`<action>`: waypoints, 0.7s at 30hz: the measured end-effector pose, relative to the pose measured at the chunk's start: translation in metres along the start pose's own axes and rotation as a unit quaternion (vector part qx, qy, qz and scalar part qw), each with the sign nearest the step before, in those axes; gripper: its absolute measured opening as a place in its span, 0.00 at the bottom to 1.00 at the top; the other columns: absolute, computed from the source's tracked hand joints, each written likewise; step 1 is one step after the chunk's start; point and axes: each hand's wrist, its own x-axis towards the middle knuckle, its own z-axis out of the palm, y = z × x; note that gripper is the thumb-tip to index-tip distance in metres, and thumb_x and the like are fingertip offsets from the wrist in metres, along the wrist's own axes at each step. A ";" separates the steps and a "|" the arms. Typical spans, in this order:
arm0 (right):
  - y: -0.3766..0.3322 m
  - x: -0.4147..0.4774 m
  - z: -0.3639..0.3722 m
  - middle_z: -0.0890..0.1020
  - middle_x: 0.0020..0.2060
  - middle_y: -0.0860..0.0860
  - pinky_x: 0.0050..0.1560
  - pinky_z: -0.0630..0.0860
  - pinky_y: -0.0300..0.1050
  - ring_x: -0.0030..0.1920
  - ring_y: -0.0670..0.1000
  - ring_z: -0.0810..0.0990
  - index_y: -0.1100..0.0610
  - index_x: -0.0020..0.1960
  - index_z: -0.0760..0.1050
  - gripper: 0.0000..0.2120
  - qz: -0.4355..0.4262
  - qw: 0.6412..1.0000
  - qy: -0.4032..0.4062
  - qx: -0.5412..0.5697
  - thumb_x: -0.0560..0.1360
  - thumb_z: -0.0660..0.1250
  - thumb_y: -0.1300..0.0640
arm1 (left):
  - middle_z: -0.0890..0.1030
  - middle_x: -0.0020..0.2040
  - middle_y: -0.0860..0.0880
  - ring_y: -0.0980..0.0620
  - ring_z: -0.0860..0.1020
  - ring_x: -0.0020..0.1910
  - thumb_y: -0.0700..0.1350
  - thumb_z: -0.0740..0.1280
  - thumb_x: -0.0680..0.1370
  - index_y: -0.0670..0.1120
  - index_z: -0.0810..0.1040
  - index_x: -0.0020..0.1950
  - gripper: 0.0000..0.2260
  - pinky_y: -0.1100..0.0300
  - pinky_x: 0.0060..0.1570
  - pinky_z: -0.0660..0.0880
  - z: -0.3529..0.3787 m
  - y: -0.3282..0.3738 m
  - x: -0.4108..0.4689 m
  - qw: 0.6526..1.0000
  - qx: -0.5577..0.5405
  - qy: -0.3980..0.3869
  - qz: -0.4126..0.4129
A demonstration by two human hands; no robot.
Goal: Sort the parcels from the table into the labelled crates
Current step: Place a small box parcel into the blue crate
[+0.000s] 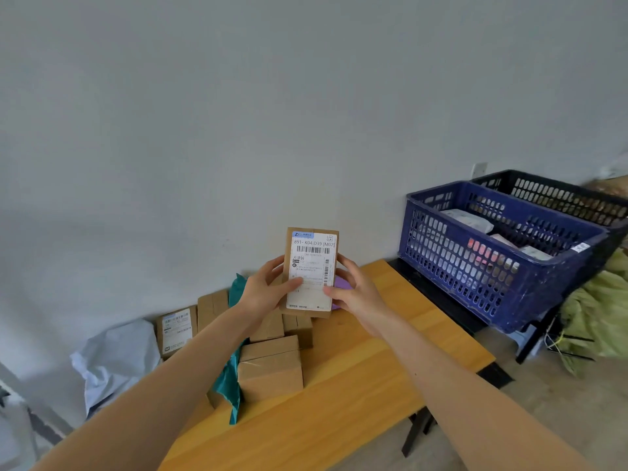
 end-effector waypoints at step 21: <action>0.007 -0.103 -0.192 0.75 0.63 0.45 0.47 0.82 0.46 0.63 0.49 0.75 0.43 0.73 0.61 0.35 0.017 0.991 0.132 0.008 0.74 0.70 0.65 | 0.77 0.62 0.53 0.55 0.81 0.49 0.42 0.72 0.74 0.54 0.71 0.68 0.24 0.60 0.37 0.80 0.216 0.013 -0.018 0.988 0.018 -0.151 -0.007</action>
